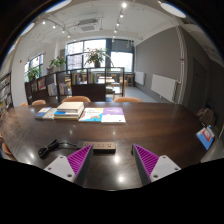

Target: Unplug charger

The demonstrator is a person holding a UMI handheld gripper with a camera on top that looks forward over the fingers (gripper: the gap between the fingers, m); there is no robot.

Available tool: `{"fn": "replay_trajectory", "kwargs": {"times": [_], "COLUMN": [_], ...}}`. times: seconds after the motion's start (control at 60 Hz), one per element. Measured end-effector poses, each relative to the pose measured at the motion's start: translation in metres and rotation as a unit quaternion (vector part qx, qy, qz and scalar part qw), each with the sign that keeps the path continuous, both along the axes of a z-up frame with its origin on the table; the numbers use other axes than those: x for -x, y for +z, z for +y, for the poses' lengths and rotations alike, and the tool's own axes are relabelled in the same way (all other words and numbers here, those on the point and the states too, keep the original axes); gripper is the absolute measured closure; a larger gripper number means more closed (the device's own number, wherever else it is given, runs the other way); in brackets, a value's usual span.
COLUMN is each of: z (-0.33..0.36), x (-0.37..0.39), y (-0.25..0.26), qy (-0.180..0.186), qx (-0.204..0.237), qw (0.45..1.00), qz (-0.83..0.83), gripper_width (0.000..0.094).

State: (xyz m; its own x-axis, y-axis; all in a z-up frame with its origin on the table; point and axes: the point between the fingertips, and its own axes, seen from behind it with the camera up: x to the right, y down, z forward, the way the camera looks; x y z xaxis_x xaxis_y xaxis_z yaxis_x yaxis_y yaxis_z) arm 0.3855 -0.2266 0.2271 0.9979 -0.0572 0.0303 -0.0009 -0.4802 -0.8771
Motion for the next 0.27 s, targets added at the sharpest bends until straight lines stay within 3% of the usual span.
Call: {"fn": "replay_trajectory", "kwargs": {"times": [0.267], "z": [-0.038], "x": [0.043], "y": [-0.013], "qy": [0.025], "qx": [0.015], "qw": [1.000], "qz": [-0.008], "gripper_width": [0.0129]}}
